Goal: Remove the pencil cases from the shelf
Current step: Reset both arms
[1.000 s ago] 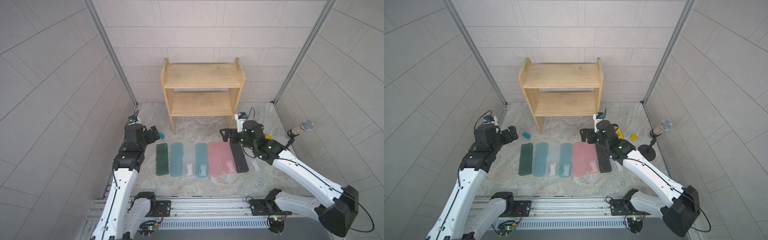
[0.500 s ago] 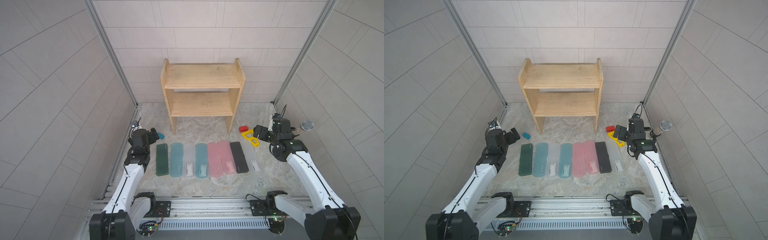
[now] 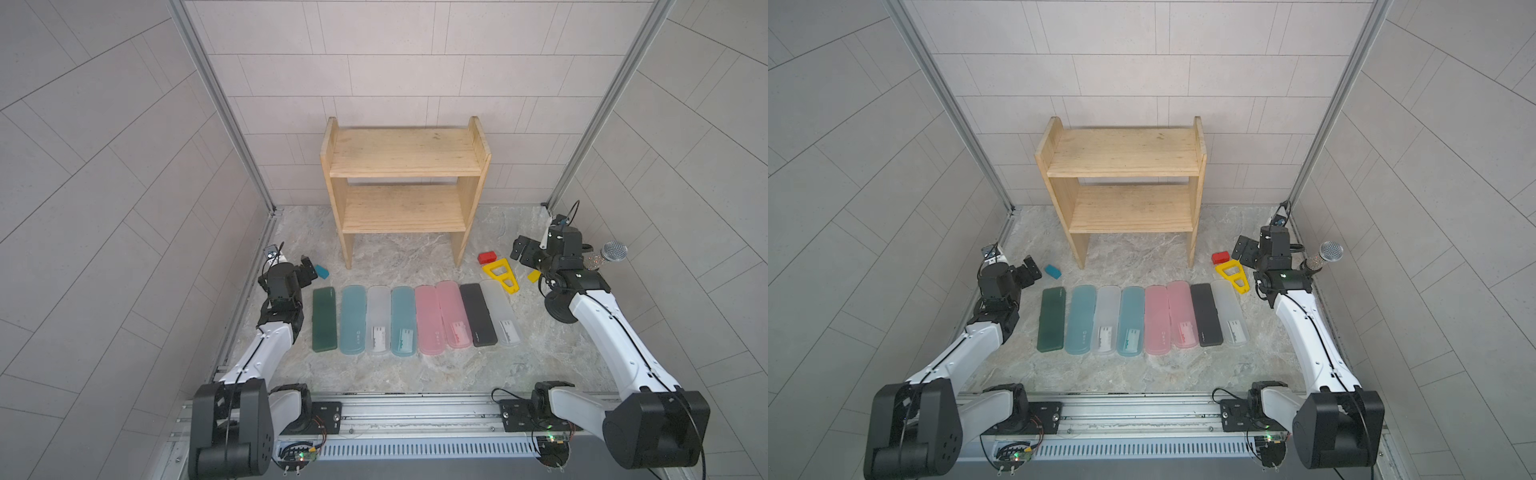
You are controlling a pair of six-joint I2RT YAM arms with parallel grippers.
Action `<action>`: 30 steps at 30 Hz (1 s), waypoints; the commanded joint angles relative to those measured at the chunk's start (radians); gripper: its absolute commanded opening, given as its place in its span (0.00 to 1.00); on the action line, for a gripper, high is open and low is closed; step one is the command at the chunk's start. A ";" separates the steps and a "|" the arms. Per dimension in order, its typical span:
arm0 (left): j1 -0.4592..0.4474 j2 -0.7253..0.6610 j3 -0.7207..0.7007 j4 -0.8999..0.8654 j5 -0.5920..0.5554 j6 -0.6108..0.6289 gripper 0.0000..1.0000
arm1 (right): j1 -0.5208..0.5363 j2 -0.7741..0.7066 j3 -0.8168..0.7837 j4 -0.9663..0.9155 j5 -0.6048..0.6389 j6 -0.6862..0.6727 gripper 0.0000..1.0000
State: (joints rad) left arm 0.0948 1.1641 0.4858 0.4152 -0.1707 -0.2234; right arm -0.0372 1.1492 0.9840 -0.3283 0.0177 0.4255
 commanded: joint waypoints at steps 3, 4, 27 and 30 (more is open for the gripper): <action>0.009 0.077 -0.020 0.119 0.016 0.038 1.00 | -0.016 0.043 -0.006 0.047 0.040 -0.016 1.00; 0.009 0.094 -0.030 0.145 0.013 0.036 1.00 | -0.019 0.051 -0.022 0.063 0.046 -0.019 1.00; 0.008 0.292 -0.173 0.519 0.209 0.100 1.00 | -0.056 0.269 -0.526 0.976 -0.069 -0.281 1.00; 0.006 0.304 -0.179 0.530 0.206 0.108 1.00 | -0.052 0.342 -0.609 1.195 -0.081 -0.290 1.00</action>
State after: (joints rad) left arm 0.0986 1.4616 0.3172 0.8604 0.0109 -0.1398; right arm -0.0898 1.4338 0.4400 0.6392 -0.0410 0.1646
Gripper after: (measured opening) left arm 0.995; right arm 0.997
